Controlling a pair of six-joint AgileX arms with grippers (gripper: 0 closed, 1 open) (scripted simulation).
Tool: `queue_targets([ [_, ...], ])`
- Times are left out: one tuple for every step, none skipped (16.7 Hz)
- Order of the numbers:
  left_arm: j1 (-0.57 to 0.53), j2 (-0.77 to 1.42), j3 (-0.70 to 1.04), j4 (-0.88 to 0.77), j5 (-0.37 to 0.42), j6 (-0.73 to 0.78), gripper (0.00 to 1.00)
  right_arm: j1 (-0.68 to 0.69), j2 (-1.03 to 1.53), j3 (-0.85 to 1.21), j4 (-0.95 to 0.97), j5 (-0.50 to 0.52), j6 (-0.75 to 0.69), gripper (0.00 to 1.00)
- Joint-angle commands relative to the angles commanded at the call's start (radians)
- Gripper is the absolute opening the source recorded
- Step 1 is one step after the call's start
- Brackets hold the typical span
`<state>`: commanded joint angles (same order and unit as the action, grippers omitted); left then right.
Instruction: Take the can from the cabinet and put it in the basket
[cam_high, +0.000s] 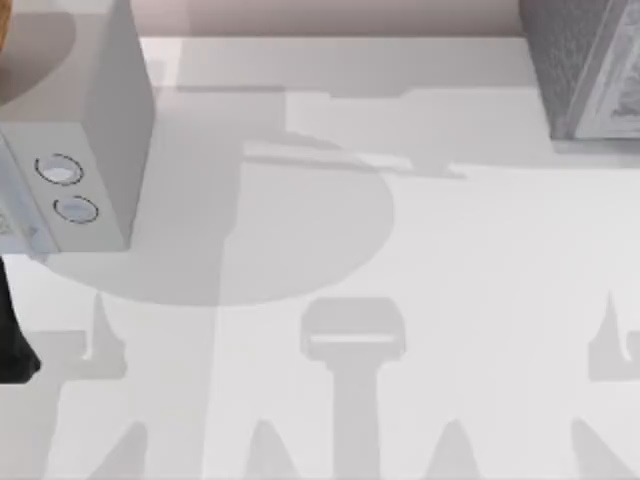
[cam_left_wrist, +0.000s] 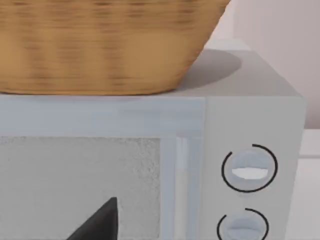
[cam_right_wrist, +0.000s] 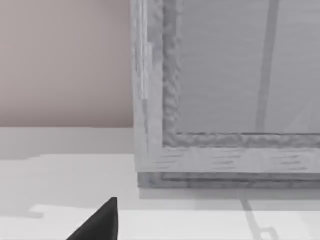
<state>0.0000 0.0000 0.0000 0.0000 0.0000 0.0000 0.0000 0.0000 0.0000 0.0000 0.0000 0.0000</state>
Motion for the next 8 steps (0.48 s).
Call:
queue_targets([
  [0.000,0.000,0.000,0.000,0.000,0.000,1.00,0.000,0.000,0.000,0.000,0.000,0.000,1.00],
  [0.000,0.000,0.000,0.000,0.000,0.000,1.00,0.000,0.000,0.000,0.000,0.000,0.000,1.00],
  [0.000,0.000,0.000,0.000,0.000,0.000,1.00,0.002,0.009,0.011,-0.002,0.001,0.000,1.00],
  [0.000,0.000,0.000,0.000,0.000,0.000,1.00,0.005,0.028,0.032,-0.007,0.004,0.000,1.00],
  [0.000,0.000,0.000,0.000,0.000,0.000,1.00,0.010,0.055,0.064,-0.015,0.008,0.001,1.00],
  [0.000,0.000,0.000,0.000,0.000,0.000,1.00,0.015,0.091,0.106,-0.025,0.013,0.001,1.00],
  [0.000,0.000,0.000,0.000,0.000,0.000,1.00,0.022,0.135,0.160,-0.039,0.019,0.001,1.00],
  [0.000,0.000,0.000,0.000,0.000,0.000,1.00,0.029,0.186,0.223,-0.054,0.026,0.001,1.00],
])
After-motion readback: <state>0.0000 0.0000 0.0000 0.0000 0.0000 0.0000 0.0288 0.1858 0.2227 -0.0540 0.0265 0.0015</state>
